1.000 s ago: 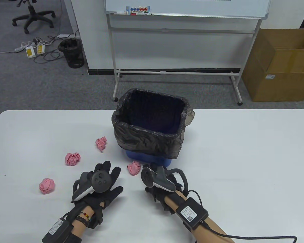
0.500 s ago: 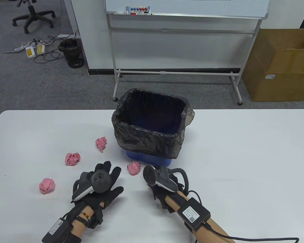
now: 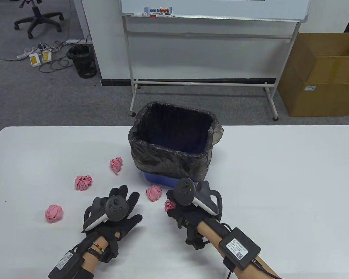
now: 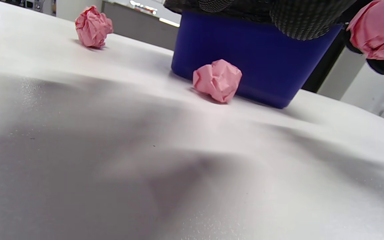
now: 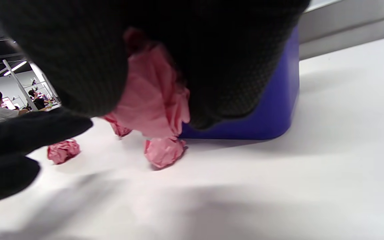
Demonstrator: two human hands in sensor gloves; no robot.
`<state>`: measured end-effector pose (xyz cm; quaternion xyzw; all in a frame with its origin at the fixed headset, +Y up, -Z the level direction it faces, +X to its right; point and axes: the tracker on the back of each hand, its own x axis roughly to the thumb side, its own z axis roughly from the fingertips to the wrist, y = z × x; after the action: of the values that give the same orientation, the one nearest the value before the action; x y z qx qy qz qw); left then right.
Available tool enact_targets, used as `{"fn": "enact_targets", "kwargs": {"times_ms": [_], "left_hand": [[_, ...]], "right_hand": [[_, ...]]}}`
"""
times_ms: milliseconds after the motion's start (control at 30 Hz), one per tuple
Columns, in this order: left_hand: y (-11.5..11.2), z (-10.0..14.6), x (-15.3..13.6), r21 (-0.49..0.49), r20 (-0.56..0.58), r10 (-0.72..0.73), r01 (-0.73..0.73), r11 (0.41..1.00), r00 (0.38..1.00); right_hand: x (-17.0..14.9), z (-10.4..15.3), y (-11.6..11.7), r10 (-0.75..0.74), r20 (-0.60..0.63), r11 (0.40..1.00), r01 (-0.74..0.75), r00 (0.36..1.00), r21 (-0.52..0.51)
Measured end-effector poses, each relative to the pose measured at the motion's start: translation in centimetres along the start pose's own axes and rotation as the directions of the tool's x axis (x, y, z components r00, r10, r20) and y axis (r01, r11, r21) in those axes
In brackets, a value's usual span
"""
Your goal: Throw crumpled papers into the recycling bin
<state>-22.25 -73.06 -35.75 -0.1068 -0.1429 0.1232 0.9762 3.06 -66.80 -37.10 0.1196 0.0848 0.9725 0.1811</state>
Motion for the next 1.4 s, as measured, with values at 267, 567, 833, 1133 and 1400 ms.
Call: {"fn": "enact_targets", "kwargs": {"times_ms": [267,567,833,1133,1400], "left_hand": [[0.0,0.0,-0.1,0.001,-0.001,0.006,-0.006,1.000,1.000],[0.1,0.0,-0.1,0.003,0.001,0.008,-0.008,1.000,1.000],[0.2,0.0,-0.3,0.011,-0.002,0.016,-0.016,1.000,1.000],[0.3,0.1,-0.4,0.017,-0.007,0.013,-0.013,1.000,1.000],[0.1,0.0,-0.3,0.011,0.001,0.013,-0.013,1.000,1.000]], "right_hand": [[0.9,0.1,-2.3,-0.133,-0.020,0.976,0.134,0.991,0.171],[2.6,-0.2,-6.6,-0.317,-0.011,0.916,0.309,0.948,0.257],[2.9,-1.8,-11.4,-0.515,0.058,0.857,0.513,0.855,0.046],[2.1,-4.3,-16.8,-0.284,-0.006,0.852,0.249,0.959,-0.461],[1.2,-2.3,-15.9,-0.053,-0.075,0.904,0.016,0.996,-0.427]]}}
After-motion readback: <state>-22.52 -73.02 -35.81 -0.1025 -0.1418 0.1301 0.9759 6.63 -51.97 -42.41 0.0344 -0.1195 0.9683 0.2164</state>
